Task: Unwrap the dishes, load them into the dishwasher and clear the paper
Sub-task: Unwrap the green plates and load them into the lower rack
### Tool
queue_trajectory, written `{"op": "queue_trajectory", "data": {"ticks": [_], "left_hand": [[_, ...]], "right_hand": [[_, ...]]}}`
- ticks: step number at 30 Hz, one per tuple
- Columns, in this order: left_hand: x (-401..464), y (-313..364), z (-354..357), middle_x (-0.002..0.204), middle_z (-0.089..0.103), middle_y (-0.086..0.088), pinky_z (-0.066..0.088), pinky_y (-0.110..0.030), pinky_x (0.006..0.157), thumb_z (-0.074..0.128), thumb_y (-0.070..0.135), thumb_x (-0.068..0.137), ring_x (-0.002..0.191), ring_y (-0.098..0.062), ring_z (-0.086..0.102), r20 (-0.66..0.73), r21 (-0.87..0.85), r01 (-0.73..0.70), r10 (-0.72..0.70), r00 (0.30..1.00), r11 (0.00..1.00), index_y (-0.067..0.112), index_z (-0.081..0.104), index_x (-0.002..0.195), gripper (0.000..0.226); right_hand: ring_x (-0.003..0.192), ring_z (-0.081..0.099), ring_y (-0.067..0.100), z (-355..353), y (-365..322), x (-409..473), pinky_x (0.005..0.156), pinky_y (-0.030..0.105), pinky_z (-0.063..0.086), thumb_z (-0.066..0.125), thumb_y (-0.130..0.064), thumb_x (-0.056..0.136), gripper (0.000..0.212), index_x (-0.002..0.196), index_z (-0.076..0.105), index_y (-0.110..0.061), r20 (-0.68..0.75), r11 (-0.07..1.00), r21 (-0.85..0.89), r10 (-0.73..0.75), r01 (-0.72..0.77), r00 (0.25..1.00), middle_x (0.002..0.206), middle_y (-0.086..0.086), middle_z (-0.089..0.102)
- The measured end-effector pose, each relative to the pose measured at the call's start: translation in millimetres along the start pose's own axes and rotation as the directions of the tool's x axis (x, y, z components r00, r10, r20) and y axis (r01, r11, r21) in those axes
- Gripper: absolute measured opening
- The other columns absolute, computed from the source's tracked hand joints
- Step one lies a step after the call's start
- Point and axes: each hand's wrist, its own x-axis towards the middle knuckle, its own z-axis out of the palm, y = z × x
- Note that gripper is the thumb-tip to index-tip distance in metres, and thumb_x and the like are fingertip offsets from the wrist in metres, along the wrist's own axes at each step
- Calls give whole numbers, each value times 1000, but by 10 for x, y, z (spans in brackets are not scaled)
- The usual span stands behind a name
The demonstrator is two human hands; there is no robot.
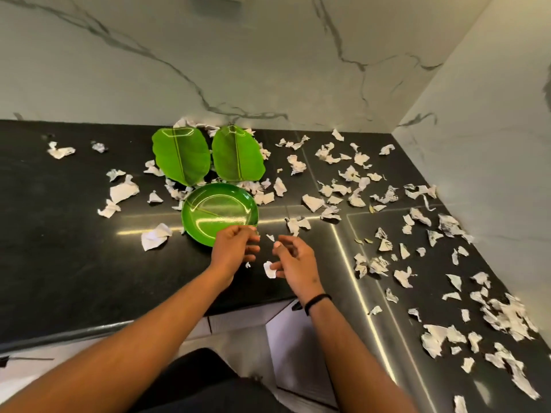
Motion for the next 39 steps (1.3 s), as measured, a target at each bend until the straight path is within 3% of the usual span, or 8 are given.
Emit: {"op": "queue_trajectory", "data": {"ticks": [6,11,18,22,28,32,36,39], "left_hand": [[256,88,-400,88,73,2,51,-33,74,64,19,95,80,-13,65,-175,207,-225,262,949,952,21,70,92,7],[483,181,-807,117,66,0,41,-37,99,62,7,86,116,-24,54,-185,686,-322,584,790,653,20,70,113,31],[773,349,-1043,127,67,-13,45,-42,105,57,-2,79,121,-32,58,-146,616,-236,403,903,751,7,62,134,55],[748,447,-1082,104,74,-17,42,-24,74,60,-7,82,88,-19,62,-122,536,-270,390,913,799,0,71,112,33],[885,416,-1107,91,76,-8,57,-36,77,61,-3,77,82,-18,66,-48,499,-280,349,936,820,11,75,96,28],[912,223,-941,101,69,0,57,-43,79,53,18,70,90,-18,66,21,526,-281,318,948,802,29,72,104,40],[660,184,-580,110,64,-6,54,-44,83,52,15,73,94,-23,62,141,511,-298,263,954,807,19,68,108,39],[453,95,-201,107,66,-6,53,-44,85,53,16,72,98,-25,63,292,513,-345,217,931,786,16,68,109,39]], "right_hand": [[65,69,15,277,-141,213,59,28,58,62,-25,99,21,119,59,-22,111,997,-56,50,-44,993,105,11,68],[62,67,20,572,-134,371,58,30,60,61,-18,100,29,128,53,-14,94,989,18,147,-149,985,93,11,66],[65,71,22,815,-135,515,60,29,60,57,-5,99,35,128,47,-22,-8,982,-19,186,-186,983,103,16,67],[64,71,19,827,-138,553,62,29,62,54,3,99,44,136,48,-20,-51,980,-44,194,-196,980,109,24,67],[62,68,18,771,-137,581,52,24,58,53,0,100,24,122,61,-5,-229,967,125,245,-221,942,95,18,69],[91,72,29,600,-62,449,56,31,60,54,-5,101,17,115,63,-8,-358,955,238,257,-178,898,105,16,72],[85,71,26,313,63,178,60,39,62,53,-6,102,14,113,61,-5,-470,905,402,332,-137,818,101,15,72],[92,70,35,6,214,-139,80,56,60,56,-7,100,10,98,60,-16,-608,891,444,381,-100,697,103,18,71]]}}
